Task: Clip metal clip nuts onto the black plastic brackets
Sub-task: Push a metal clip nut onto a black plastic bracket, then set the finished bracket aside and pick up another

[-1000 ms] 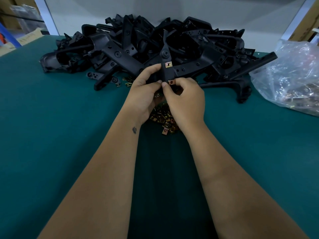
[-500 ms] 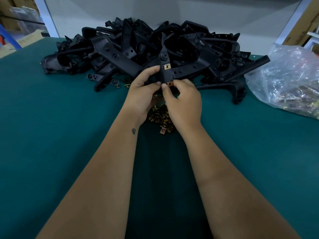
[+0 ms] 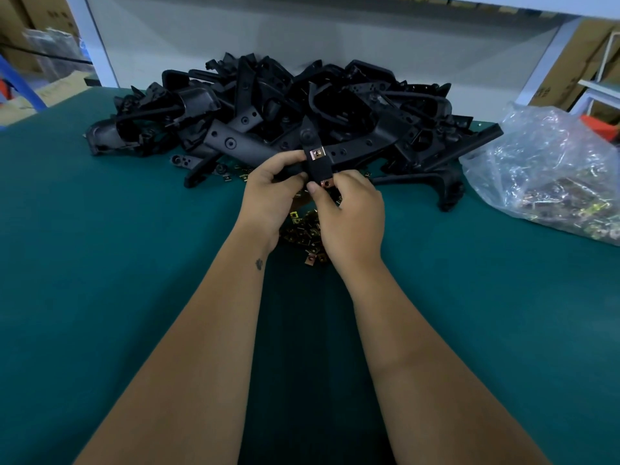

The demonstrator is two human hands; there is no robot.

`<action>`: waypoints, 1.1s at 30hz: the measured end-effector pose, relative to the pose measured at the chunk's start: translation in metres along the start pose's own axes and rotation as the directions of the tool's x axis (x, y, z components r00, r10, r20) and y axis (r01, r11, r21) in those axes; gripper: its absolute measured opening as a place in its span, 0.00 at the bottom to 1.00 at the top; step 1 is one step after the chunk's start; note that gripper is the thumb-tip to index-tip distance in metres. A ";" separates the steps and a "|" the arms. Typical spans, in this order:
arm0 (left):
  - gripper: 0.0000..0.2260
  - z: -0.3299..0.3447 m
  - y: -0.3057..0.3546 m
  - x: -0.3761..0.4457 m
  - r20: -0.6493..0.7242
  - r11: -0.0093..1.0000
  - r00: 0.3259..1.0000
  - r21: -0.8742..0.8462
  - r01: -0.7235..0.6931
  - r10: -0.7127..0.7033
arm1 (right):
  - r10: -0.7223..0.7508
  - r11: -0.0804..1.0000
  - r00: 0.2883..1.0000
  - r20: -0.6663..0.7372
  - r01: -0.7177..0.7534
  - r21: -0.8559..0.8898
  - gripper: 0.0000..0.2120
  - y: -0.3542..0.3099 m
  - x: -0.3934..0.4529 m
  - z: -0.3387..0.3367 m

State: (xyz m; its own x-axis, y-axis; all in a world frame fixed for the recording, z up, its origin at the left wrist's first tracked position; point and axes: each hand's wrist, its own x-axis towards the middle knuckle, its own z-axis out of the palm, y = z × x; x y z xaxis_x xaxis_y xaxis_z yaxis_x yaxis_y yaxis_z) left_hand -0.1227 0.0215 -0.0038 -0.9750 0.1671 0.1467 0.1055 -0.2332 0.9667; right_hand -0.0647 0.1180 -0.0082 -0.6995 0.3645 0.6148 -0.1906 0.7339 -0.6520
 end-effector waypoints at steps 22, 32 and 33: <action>0.21 0.015 0.015 -0.009 0.087 0.881 0.931 0.304 -0.364 0.355 | 0.054 0.997 0.976 -0.210 -0.064 -0.041 0.17 0.002 0.003 -0.016; 0.28 0.085 0.016 -0.055 0.009 0.994 0.995 -0.029 -0.103 0.103 | 0.432 0.843 0.894 -0.117 -0.355 0.404 0.13 0.006 -0.015 -0.070; 0.32 0.098 0.015 -0.062 0.001 0.996 0.998 -0.051 -0.070 0.070 | 0.466 0.830 0.874 -0.137 -0.379 0.409 0.13 0.009 -0.016 -0.078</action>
State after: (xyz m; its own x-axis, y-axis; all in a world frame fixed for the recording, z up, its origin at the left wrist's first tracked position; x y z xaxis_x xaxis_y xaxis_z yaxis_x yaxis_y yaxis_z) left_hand -0.0417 0.1017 0.0222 -0.9649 0.1513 0.2146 0.1635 -0.2933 0.9420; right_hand -0.0011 0.1636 0.0106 -0.6059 0.7392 0.2941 -0.1749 0.2369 -0.9557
